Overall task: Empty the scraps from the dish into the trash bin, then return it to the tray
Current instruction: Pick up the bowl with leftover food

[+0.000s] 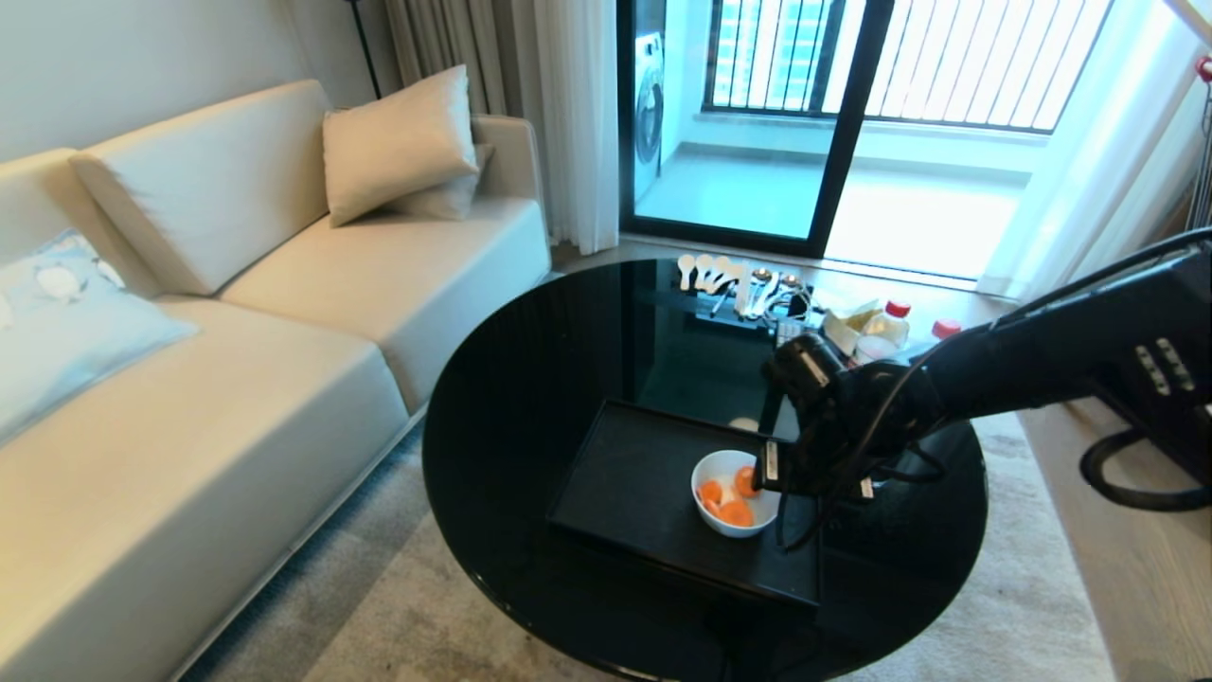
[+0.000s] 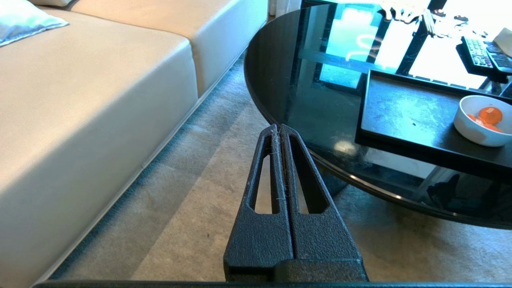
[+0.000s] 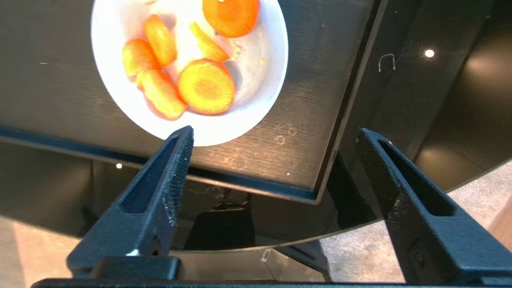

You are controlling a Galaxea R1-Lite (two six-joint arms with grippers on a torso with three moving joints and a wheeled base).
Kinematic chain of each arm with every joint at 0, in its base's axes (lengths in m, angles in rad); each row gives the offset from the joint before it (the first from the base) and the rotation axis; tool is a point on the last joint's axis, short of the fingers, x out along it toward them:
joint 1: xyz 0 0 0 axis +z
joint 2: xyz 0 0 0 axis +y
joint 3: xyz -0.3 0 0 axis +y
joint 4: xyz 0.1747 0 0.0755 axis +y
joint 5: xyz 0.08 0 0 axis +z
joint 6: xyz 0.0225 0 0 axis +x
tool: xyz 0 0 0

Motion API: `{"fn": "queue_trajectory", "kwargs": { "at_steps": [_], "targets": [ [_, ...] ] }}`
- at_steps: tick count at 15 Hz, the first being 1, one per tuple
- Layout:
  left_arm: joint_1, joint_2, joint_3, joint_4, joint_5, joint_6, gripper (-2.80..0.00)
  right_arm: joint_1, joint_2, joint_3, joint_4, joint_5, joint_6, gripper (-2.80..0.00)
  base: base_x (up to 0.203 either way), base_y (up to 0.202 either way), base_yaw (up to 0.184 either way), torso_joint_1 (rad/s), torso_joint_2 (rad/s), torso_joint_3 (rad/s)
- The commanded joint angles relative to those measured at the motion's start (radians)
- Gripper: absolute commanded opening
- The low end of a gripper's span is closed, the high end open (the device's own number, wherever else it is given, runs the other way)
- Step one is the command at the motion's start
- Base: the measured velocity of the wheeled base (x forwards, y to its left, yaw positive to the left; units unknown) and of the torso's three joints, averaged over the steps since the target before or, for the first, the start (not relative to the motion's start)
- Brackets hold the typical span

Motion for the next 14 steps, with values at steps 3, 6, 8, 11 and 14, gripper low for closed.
{"fn": "queue_trajectory", "kwargs": {
  "at_steps": [3, 6, 8, 11, 14],
  "targets": [
    [0.0, 0.0, 0.0, -0.001, 0.0, -0.001, -2.8, 0.0, 0.048, -0.002, -0.003, -0.006, 0.003, 0.0, 0.0, 0.0, 0.0, 0.0, 0.0, 0.0],
    [0.0, 0.0, 0.0, -0.001, 0.0, -0.001, -2.8, 0.0, 0.088, -0.009, -0.008, -0.063, 0.003, 0.0, 0.0, 0.0, 0.0, 0.0, 0.0, 0.0],
    [0.0, 0.0, 0.0, -0.001, 0.0, -0.001, -2.8, 0.001, 0.113, -0.03, -0.01, -0.074, 0.006, 0.0, 0.0, 0.0, 0.0, 0.0, 0.0, 0.0],
    [0.0, 0.0, 0.0, -0.001, 0.0, -0.001, -2.8, 0.003, 0.143, -0.071, -0.01, -0.075, 0.006, 0.0, 0.0, 0.0, 0.0, 0.0, 0.0, 0.0],
    [0.0, 0.0, 0.0, -0.001, 0.0, -0.001, -2.8, 0.004, 0.172, -0.104, -0.01, -0.074, 0.007, 0.0, 0.0, 0.0, 0.0, 0.0, 0.0, 0.0]
  ]
}}
